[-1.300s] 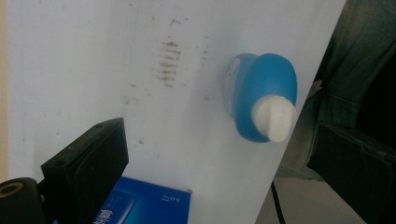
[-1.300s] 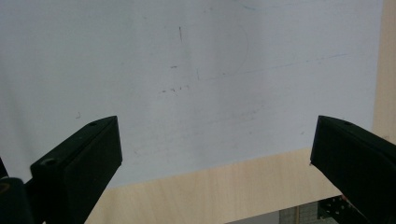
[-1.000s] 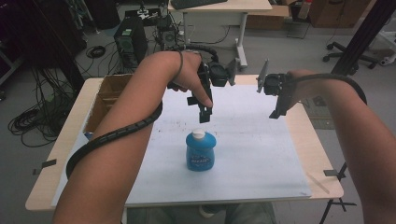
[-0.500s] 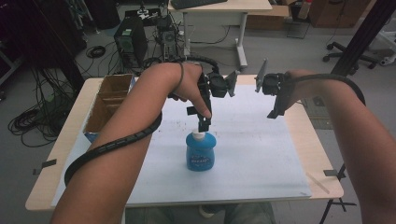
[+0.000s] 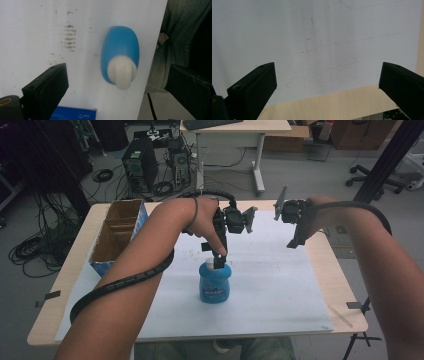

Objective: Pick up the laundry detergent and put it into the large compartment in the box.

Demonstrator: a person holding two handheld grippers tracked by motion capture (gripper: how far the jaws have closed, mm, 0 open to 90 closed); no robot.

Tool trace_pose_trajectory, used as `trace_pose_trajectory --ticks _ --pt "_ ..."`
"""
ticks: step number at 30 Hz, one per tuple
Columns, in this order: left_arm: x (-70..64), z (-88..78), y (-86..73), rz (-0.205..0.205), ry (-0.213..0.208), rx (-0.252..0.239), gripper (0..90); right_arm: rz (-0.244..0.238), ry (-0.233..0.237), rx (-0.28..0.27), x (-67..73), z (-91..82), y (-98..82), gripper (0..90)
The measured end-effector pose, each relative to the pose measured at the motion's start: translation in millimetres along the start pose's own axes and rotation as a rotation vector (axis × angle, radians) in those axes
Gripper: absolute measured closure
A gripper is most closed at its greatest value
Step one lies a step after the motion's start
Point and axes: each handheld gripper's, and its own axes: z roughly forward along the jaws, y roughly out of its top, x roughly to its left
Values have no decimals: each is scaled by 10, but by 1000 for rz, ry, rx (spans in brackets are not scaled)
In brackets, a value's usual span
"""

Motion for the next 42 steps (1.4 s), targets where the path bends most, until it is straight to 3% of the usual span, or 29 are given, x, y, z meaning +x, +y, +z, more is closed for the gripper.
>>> trace_pose_trajectory --ticks 22,42 --pt "-1 272 5 15 -27 14 44 -9 7 24 6 58 17 17" --pt "-3 567 -33 15 -16 4 44 -12 10 13 23 112 50 16"
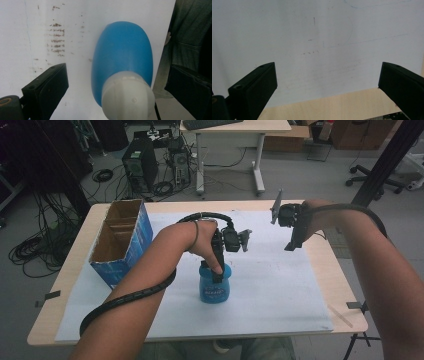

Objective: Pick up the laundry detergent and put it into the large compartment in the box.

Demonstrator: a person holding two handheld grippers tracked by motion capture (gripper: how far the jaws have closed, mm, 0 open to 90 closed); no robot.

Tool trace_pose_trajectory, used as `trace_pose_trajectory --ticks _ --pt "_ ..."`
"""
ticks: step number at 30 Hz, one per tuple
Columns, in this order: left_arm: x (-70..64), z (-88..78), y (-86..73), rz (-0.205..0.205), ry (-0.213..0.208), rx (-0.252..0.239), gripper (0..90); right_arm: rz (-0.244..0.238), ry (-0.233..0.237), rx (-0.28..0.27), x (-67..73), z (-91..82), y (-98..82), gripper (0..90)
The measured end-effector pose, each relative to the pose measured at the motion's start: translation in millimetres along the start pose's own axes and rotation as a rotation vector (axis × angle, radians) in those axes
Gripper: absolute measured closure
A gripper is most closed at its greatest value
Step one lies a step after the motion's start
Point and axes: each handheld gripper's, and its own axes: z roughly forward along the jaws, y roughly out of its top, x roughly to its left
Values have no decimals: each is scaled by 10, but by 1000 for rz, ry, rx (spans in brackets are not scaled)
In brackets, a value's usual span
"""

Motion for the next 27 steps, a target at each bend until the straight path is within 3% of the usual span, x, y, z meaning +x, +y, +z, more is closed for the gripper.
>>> trace_pose_trajectory --ticks 10,20,27 --pt "22 103 -8 4 3 -13 44 3 4 -7 4 36 3 16" --pt "29 160 -12 3 -3 1 46 3 3 -11 -7 60 1 16" --pt "1 197 -4 11 15 12 48 2 7 -11 -10 88 9 16"
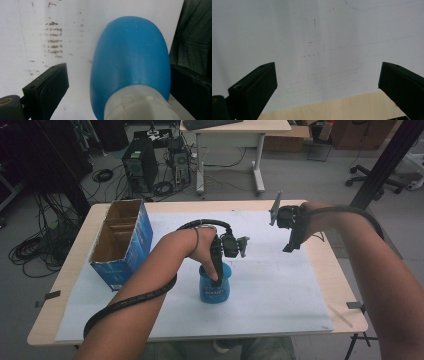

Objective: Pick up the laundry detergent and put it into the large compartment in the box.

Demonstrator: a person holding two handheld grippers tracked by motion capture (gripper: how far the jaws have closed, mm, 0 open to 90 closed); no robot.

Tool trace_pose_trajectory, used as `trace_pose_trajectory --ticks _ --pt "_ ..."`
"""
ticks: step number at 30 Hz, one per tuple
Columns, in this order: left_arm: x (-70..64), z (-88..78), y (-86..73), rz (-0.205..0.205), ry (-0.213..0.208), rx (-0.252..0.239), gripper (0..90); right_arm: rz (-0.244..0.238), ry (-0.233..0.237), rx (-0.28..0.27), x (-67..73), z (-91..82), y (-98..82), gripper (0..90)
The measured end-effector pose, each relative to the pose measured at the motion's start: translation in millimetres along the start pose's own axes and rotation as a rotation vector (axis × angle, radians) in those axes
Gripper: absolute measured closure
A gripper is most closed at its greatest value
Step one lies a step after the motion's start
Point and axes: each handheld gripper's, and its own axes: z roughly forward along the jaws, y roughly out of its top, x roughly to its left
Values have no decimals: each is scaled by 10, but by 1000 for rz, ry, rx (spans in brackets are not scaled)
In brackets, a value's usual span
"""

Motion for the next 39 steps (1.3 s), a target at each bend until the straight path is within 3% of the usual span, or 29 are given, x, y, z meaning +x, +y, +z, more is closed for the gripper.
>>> trace_pose_trajectory --ticks 21,39 --pt "-29 66 -13 17 12 5 97 1 1 -2 11 26 22 18" --pt "-73 101 27 49 7 18 246 5 1 -8 16 41 -6 20"
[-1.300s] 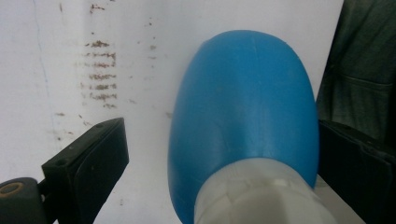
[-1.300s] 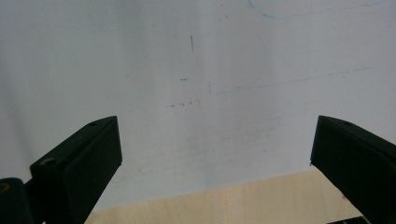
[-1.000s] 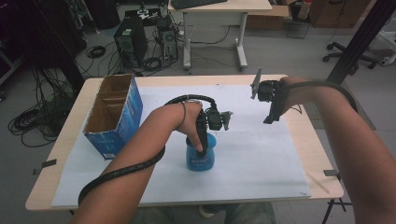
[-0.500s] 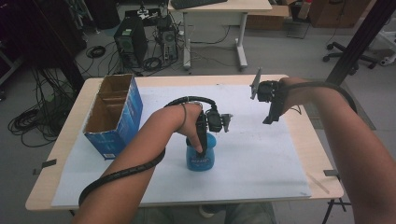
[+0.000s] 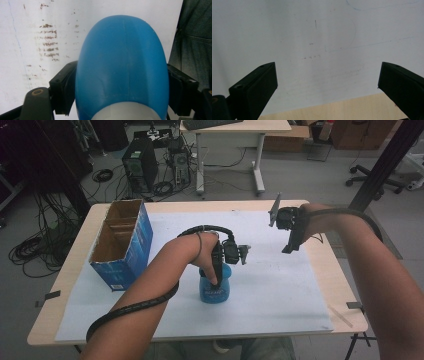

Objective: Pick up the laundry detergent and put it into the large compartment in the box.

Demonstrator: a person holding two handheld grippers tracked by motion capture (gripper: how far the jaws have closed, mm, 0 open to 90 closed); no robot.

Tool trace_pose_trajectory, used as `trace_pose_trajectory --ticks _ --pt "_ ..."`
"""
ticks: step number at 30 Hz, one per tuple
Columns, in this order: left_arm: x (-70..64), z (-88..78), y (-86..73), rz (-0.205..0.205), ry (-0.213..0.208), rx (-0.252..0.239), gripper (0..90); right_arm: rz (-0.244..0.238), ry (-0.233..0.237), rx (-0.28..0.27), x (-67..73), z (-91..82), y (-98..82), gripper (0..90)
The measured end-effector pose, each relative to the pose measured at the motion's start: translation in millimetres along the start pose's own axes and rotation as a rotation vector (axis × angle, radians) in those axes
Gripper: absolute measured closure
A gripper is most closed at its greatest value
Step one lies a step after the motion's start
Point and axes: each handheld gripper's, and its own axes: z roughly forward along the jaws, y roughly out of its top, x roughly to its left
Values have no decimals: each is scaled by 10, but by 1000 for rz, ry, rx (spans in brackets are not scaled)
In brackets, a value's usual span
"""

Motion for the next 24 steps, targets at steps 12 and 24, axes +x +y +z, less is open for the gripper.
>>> trace_pose_trajectory --ticks 12,24 --pt "4 2 -9 -5 1 -9 371 4 -1 -3 3 -4 -14 21" --pt "1 -1 -17 -15 0 -10 383 5 -6 -9 6 -16 -3 23"
